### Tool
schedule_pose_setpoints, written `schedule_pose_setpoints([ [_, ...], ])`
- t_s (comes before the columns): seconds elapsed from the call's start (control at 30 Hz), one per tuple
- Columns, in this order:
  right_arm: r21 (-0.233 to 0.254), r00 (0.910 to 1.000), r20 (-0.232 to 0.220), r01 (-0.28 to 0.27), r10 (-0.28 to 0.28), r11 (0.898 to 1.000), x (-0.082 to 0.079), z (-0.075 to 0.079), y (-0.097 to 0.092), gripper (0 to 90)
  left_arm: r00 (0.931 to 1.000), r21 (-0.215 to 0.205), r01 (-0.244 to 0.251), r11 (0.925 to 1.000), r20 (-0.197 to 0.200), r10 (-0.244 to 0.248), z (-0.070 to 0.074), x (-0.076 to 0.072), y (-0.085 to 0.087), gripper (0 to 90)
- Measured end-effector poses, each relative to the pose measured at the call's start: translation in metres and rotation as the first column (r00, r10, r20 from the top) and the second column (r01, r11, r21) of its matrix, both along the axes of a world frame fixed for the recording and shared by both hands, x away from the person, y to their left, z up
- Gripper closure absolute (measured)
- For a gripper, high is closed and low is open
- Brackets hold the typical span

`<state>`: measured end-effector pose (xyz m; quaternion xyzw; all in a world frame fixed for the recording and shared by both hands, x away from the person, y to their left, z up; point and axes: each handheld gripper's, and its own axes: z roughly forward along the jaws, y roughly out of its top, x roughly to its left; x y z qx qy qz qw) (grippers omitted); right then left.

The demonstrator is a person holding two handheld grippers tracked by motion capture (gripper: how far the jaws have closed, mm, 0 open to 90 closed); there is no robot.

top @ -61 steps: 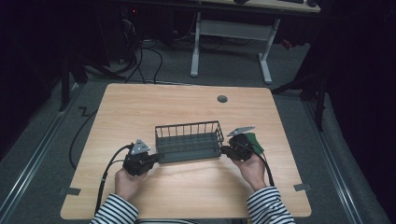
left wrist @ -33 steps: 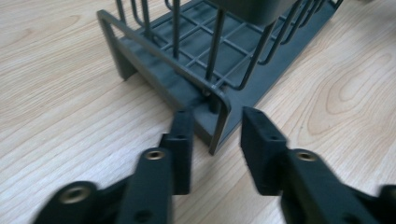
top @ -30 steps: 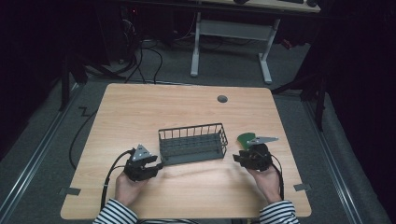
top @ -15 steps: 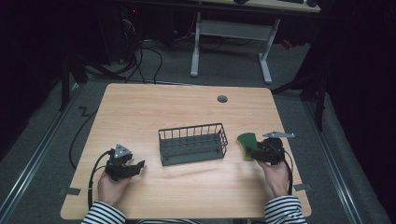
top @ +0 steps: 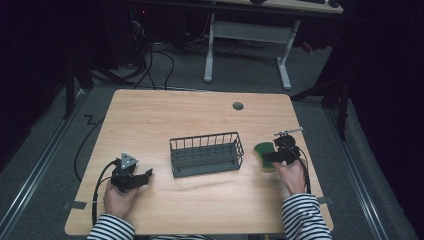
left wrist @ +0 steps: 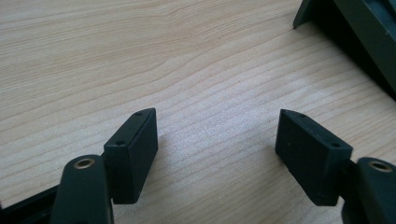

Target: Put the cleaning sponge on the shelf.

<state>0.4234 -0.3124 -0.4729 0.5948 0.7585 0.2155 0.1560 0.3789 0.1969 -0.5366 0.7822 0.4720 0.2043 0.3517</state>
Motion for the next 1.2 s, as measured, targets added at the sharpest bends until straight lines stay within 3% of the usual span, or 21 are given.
schedule_pose_setpoints([
  [0.27,-0.059,0.9941,-0.107,0.007,-0.013,0.998,0.025,0.0,0.007,22.1,1.0,-0.002,0.0,1.0,-0.001,0.0,0.0,0.0,0.0,30.3],
  [0.47,-0.05,0.9884,-0.15,0.013,-0.02,0.999,0.028,-0.009,0.002,20.0,1.0,-0.003,-0.001,1.0,-0.001,0.001,0.0,0.0,0.0,30.2],
  [0.73,-0.043,0.9824,-0.186,-0.014,0.005,0.999,0.029,-0.011,0.006,29.6,1.0,-0.002,-0.002,1.0,-0.001,0.002,0.0,0.0,0.0,30.1],
  [1.0,-0.056,0.9845,-0.175,-0.018,0.008,0.998,0.027,-0.011,0.007,31.2,1.0,-0.003,-0.004,1.0,0.0,0.004,0.0,0.0,0.0,30.1],
  [1.1,-0.083,0.9872,-0.159,-0.018,0.005,0.996,0.026,-0.008,0.007,31.4,1.0,-0.002,-0.004,1.0,-0.001,0.004,0.0,0.0,0.0,30.0],
  [1.2,-0.059,0.9912,-0.132,-0.008,0.0,0.998,0.024,-0.003,0.005,31.5,1.0,-0.002,-0.004,1.0,0.0,0.004,0.0,0.0,-0.001,29.7],
])
